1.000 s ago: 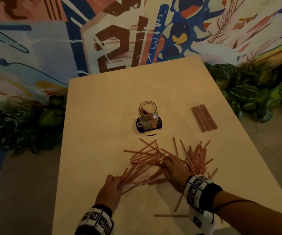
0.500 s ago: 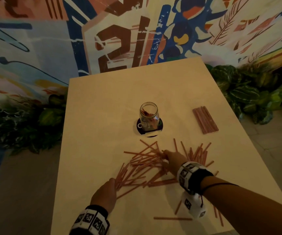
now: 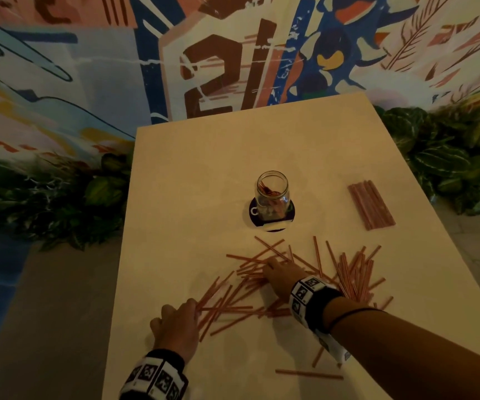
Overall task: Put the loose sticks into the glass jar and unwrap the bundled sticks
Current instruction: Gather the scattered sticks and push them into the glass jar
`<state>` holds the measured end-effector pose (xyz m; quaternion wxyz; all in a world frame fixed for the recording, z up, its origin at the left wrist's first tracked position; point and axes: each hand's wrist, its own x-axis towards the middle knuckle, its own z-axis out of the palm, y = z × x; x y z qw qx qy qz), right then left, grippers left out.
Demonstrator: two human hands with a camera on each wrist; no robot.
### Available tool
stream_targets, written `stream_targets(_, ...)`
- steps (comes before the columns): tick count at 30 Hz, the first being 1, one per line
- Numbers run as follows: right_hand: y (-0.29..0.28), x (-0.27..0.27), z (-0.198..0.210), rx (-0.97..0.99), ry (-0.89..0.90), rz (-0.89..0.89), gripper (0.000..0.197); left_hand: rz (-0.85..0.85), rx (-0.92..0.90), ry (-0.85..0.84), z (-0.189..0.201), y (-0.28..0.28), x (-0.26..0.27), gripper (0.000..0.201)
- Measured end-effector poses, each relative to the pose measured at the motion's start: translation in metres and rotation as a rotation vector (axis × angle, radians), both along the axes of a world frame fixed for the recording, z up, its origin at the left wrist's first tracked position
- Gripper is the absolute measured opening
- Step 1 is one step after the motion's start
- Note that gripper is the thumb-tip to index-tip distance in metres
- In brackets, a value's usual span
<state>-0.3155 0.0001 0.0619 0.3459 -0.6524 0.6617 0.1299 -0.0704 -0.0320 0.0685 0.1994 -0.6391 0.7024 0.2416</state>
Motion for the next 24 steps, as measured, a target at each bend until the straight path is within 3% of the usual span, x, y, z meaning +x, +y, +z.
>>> stream_targets(6, -0.003, -0.008, 0.008, -0.048, -0.130, -0.149, 0.038, -0.051, 0.037, 0.056, 0.006, -0.004, -0.006, 0.015)
stream_targets(9, -0.009, -0.009, 0.020, -0.054, -0.227, -0.348, 0.029, 0.050, 0.077, 0.196, 0.010, -0.007, -0.010, 0.015)
stream_targets(12, -0.012, -0.008, 0.022, -0.207, -0.326, -0.576, 0.028, 0.185, 0.086, 0.352, 0.022, -0.011, -0.019, 0.018)
stream_targets(16, -0.016, -0.005, 0.021, -0.239, -0.443, -0.734, 0.025, 0.280, 0.079, 0.517, 0.035, -0.016, -0.038, 0.025)
stream_targets(19, -0.018, 0.001, 0.025, -0.269, -0.697, -0.898, 0.016, 0.263, 0.037, 0.586, 0.040, -0.018, -0.053, 0.027)
stream_targets(24, -0.018, 0.008, 0.050, -0.421, -0.818, -0.892, 0.021, 0.144, -0.048, 0.560, 0.039, -0.020, -0.074, 0.019)
